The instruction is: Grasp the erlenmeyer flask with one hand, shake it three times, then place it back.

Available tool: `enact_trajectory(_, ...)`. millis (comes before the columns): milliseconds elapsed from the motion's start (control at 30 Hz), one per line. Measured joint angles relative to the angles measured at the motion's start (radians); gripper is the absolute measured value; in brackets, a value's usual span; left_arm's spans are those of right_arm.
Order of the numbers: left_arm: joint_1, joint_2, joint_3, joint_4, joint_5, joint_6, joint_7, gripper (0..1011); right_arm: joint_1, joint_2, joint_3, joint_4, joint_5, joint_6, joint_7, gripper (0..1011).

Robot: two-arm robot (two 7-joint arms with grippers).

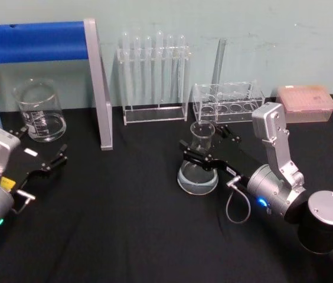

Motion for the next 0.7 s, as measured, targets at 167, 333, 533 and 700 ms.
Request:
enact_trajectory(167, 0.000, 0.000, 0.000, 0.000, 0.000, 0.000, 0.000, 1001, 0.000, 0.000, -0.001, 0.000, 0.000, 0.001, 0.000, 1003)
enact_trajectory(333, 0.000, 0.000, 0.000, 0.000, 0.000, 0.000, 0.000, 1001, 0.000, 0.001, -0.002, 0.000, 0.001, 0.001, -0.001, 952)
enact_trajectory(533, 0.000, 0.000, 0.000, 0.000, 0.000, 0.000, 0.000, 1001, 0.000, 0.001, -0.002, -0.001, 0.001, 0.001, -0.001, 813)
enact_trajectory(700, 0.000, 0.000, 0.000, 0.000, 0.000, 0.000, 0.000, 1001, 0.000, 0.002, -0.003, -0.001, 0.001, 0.001, -0.002, 661)
